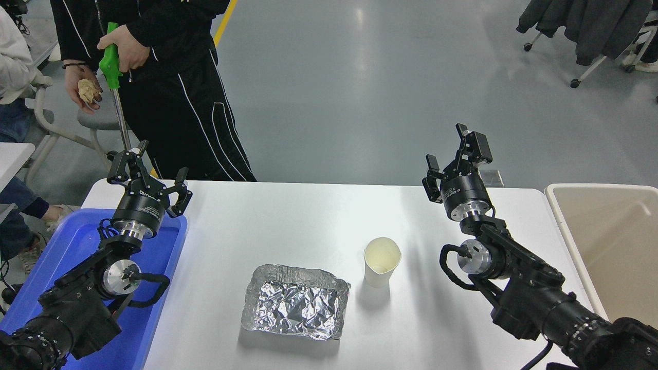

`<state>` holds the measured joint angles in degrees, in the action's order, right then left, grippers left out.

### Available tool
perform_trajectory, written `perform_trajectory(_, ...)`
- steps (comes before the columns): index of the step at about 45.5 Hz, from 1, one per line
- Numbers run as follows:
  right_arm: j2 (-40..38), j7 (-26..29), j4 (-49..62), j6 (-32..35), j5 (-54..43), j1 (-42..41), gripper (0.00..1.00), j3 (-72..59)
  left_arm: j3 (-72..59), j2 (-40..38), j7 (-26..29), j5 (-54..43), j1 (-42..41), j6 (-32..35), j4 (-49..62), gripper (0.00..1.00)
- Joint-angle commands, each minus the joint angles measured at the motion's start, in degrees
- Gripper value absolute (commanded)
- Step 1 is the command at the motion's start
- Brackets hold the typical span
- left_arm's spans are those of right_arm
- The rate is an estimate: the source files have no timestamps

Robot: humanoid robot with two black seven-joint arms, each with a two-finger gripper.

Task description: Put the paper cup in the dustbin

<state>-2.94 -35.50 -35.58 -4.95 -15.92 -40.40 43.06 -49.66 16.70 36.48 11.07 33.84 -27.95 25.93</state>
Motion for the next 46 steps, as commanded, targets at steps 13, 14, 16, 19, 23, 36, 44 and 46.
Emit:
perform_trajectory(13,0.1,0.3,11.6,-0.5,0.0,-5.0,1.00,-4.8,0.0,0.0,0.0,0.0,0.0,0.0,0.0,1.00)
perform_trajectory(14,-0.1,0.4,12.2,-0.6,0.0,-5.5,0.99,-5.9,0.0,0.0,0.0,0.0,0.0,0.0,0.0,1.00)
perform_trajectory(16,-0.3,0.5,13.2,-0.8,0.0,-6.6,0.99,-8.0,0.0,0.0,0.0,0.0,0.0,0.0,0.0,1.00)
perform_trajectory(19,-0.8,0.6,13.8,-1.5,0.1,-9.3,0.99,-13.7,0.0,0.0,0.0,0.0,0.0,0.0,0.0,1.00)
perform_trajectory(23,-2.4,0.8,13.7,-1.7,0.2,-12.6,0.99,-21.2,0.0,0.0,0.0,0.0,0.0,0.0,0.0,1.00)
perform_trajectory(36,-14.2,2.8,4.7,5.9,0.5,-31.0,0.99,-53.8,0.0,0.0,0.0,0.0,0.0,0.0,0.0,1.00)
perform_trajectory(44,-14.2,14.9,5.1,10.7,0.1,-41.0,0.99,-67.7,0.0,0.0,0.0,0.0,0.0,0.0,0.0,1.00)
perform_trajectory(46,-14.1,18.2,5.1,12.3,-0.2,-42.7,0.99,-69.4,0.0,0.0,0.0,0.0,0.0,0.0,0.0,1.00)
